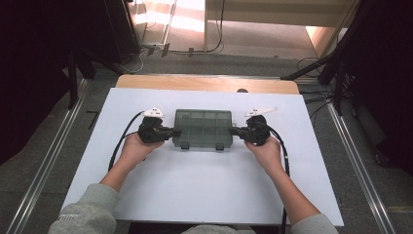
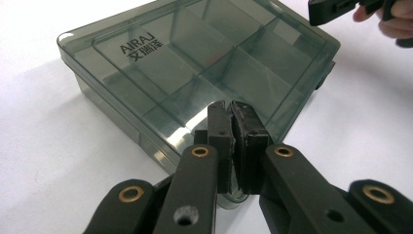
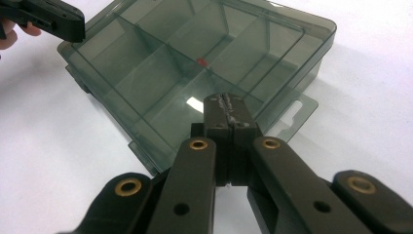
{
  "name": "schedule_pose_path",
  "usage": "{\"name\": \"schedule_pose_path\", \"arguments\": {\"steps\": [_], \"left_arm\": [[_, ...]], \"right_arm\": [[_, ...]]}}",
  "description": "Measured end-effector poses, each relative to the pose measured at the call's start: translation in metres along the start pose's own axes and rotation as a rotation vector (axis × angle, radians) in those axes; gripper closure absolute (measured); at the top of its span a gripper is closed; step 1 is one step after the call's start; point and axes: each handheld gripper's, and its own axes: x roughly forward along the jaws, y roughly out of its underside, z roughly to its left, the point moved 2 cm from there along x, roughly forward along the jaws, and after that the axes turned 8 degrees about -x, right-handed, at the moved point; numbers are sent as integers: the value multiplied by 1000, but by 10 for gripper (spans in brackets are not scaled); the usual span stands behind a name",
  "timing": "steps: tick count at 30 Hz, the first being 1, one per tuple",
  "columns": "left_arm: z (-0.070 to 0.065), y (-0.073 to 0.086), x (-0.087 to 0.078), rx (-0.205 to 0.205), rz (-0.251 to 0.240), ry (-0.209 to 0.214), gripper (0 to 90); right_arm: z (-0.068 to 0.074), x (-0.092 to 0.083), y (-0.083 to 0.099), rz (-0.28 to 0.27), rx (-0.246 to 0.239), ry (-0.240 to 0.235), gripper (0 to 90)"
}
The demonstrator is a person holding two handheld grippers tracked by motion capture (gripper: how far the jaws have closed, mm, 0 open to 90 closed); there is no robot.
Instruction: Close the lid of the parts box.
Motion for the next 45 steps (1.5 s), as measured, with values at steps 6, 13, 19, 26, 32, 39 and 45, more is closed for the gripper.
{"name": "schedule_pose_path", "arguments": {"steps": [6,13,19,26,32,39,45], "left_arm": [[-2,-1,-1,-6,8,-14,865],[-4,-4,-9,-27,6,-1,784],[-12,-5,-19,-8,-36,13,674],[-20,-2,-26,5,-36,15,511],[-29,1,-35,54,-62,19,429],[-35,6,-45,55,-91,28,369],[-40,14,-51,75,-117,13,368]], "right_arm": [[1,-1,0,8,5,-3,900],[1,-10,1,32,-11,-17,820],[8,-19,-2,6,-4,-44,664],[20,-24,-6,-7,-47,-36,384],[28,-29,-1,-31,-59,-11,303],[32,-38,7,-36,-62,-8,289],[38,-46,15,-43,-62,-14,279]]}}
